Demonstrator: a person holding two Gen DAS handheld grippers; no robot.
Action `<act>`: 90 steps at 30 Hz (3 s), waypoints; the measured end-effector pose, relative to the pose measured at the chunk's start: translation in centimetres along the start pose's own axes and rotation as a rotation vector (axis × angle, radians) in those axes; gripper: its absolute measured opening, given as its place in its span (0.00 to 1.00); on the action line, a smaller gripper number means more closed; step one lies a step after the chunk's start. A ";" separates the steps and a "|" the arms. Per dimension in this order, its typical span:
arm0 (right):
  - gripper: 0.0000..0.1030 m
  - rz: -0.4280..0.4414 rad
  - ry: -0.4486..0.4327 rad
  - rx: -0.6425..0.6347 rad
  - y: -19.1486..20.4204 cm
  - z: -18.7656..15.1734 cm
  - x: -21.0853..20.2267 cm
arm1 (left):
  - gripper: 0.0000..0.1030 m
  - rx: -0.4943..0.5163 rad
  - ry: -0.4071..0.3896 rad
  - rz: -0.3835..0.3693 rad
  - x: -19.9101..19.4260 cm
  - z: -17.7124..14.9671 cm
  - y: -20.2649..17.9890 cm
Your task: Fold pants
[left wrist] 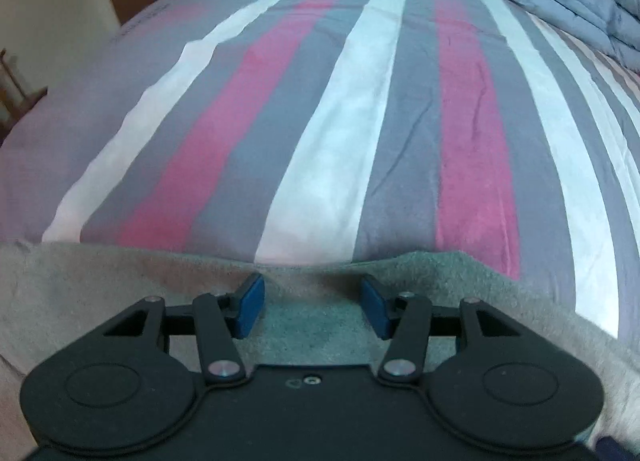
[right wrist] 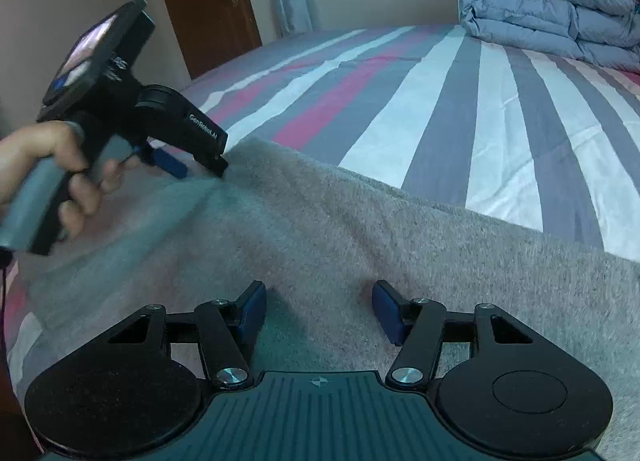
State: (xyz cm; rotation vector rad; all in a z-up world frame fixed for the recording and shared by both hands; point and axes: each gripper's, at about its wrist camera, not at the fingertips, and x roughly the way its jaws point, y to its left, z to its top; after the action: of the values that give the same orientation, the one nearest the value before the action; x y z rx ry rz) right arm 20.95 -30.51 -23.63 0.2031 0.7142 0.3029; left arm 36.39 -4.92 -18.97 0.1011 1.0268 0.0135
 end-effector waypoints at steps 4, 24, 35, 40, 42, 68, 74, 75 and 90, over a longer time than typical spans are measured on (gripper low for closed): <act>0.58 0.080 0.026 0.052 -0.7 1.8 -1.9 | 0.45 0.046 -0.030 -0.024 -2.7 -1.8 0.1; 0.42 0.325 0.281 -0.290 3.2 13.4 10.0 | 0.47 -0.038 0.023 -0.044 0.9 -0.2 6.0; 0.65 0.504 0.365 -0.105 3.9 15.6 15.4 | 0.47 -0.064 -0.002 -0.080 0.7 -1.0 7.4; 0.65 0.466 0.258 -0.134 4.1 15.4 15.7 | 0.48 -0.106 0.000 -0.105 0.9 -0.7 8.1; 0.65 0.464 0.231 -0.153 4.1 15.4 15.6 | 0.48 -0.102 0.005 -0.098 1.2 -0.7 8.1; 0.64 0.170 0.096 0.133 -0.3 11.4 5.9 | 0.50 -0.044 -0.042 -0.063 -7.3 -8.4 6.5; 0.75 -0.091 0.067 0.165 -4.5 4.2 -5.2 | 0.50 0.023 -0.044 -0.123 -9.9 -12.5 2.7; 0.75 -0.155 0.065 0.216 -6.4 2.3 -7.3 | 0.50 0.036 -0.038 -0.126 -9.9 -13.3 2.1; 0.19 -0.479 -0.055 0.836 -22.6 -9.7 -26.7 | 0.51 0.122 -0.065 -0.079 -11.6 -15.8 -2.7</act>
State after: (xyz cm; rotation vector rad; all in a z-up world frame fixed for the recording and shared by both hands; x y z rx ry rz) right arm -0.02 -60.00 -20.95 0.8126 0.7785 -0.4768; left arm 16.80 -7.03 -17.42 0.1714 0.9653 -0.1238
